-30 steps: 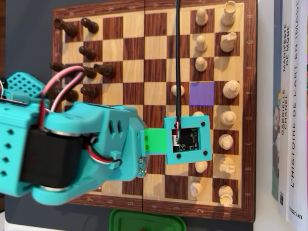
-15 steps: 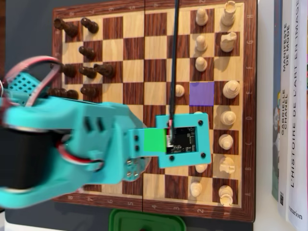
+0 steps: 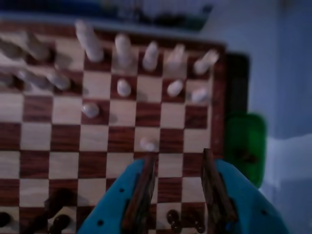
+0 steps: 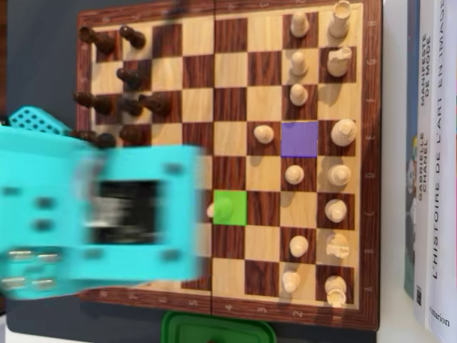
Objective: Play chess
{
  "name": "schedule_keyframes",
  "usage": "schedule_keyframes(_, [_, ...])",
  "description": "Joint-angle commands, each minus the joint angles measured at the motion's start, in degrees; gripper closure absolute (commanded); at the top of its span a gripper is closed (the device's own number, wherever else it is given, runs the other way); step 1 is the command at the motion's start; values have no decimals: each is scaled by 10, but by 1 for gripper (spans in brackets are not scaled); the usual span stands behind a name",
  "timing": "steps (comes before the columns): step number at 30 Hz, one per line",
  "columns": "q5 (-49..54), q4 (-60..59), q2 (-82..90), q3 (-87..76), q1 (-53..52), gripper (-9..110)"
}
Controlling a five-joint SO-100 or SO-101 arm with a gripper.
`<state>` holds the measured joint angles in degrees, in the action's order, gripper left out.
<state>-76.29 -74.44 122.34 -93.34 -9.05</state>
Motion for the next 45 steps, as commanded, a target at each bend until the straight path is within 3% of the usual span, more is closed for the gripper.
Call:
schedule_keyframes(1, [-4,8,76,4,2,86])
schedule_keyframes(5, [-4,14,165,4,2,86])
schedule_keyframes(9, [-4,102,249,-47,10,86])
schedule_keyframes(20, [-4,609,527,-447,39,86])
schedule_keyframes(31, [-4,1079,649,-689,73,86])
schedule_keyframes(45, [-4,1464,693,-805,98,86])
